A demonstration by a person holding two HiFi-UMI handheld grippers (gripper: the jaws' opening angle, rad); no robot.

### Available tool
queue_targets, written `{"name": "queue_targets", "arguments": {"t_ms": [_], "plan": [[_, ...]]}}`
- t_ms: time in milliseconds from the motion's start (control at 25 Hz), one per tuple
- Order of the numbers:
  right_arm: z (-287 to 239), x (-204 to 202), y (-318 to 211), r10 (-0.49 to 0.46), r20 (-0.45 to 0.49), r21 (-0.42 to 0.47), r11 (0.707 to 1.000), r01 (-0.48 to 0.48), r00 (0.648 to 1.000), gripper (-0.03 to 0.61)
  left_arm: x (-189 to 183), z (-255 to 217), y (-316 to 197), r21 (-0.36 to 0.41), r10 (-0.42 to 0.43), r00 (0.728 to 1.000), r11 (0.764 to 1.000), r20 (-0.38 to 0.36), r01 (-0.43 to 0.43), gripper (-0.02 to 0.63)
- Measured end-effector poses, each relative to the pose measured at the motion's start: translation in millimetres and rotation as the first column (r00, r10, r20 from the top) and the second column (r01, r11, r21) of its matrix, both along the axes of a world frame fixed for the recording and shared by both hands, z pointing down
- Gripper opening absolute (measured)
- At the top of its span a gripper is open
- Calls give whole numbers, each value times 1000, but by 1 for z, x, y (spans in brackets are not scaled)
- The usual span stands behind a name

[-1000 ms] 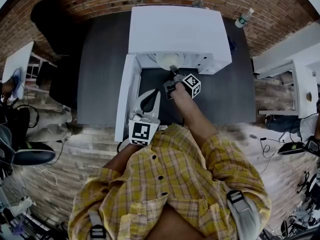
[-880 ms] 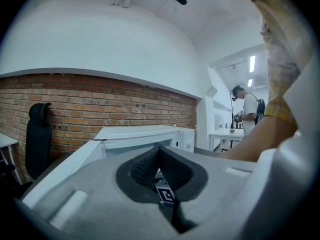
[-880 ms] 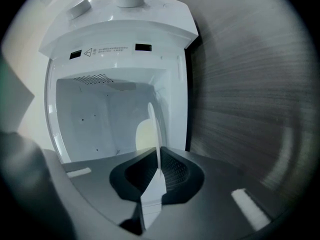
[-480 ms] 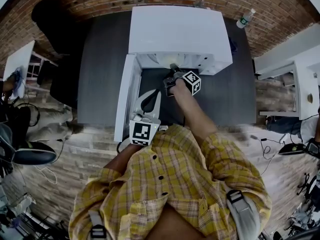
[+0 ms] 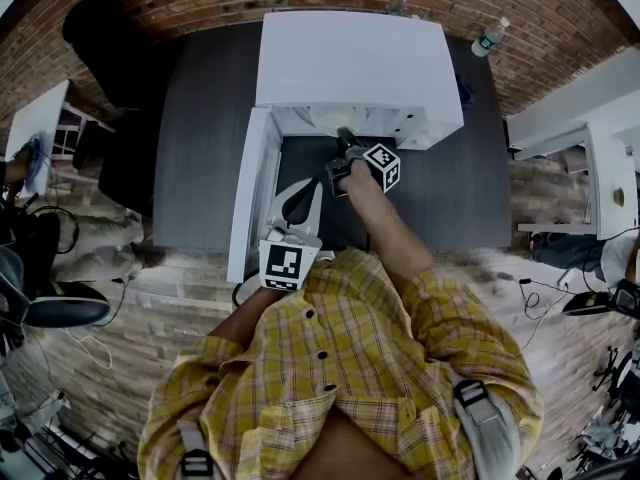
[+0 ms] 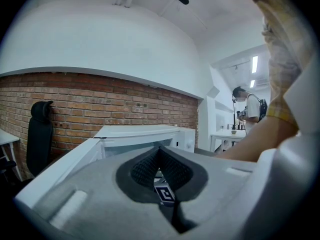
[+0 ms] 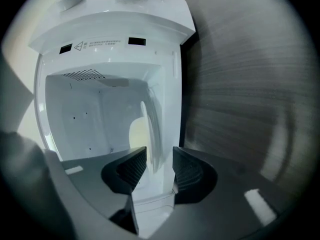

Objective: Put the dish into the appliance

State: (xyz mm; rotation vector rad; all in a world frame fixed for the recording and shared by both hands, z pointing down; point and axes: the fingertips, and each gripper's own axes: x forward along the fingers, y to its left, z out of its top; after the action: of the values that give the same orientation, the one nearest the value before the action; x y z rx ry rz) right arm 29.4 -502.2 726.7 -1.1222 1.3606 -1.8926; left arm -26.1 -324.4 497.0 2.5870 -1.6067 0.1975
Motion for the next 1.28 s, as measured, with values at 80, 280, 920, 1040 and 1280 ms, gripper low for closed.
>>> {"name": "queue_targets", "arguments": {"t_ms": [80, 280, 920, 1040, 1280], "plan": [[0, 0, 3, -4, 8, 9, 1000, 4, 1000, 155, -1, 0, 0, -1, -1, 1000, 1000, 0, 1, -3], [-8, 1, 10, -25, 5, 48, 999, 24, 1000, 155, 0, 0, 3, 1, 2, 1000, 1000, -13, -2, -3], [-86, -1, 60, -55, 32, 252, 967, 45, 998, -8, 3, -17, 38, 22, 47, 999, 999, -9, -47, -3], [-107, -4, 75, -80, 1, 305, 949, 76, 997, -8, 1, -19, 49, 18, 50, 999, 999, -11, -50, -3], [-151, -10, 106, -136, -158, 425, 885, 192, 978, -5, -5, -22, 69, 10, 44, 999, 999, -24, -44, -3]]}}
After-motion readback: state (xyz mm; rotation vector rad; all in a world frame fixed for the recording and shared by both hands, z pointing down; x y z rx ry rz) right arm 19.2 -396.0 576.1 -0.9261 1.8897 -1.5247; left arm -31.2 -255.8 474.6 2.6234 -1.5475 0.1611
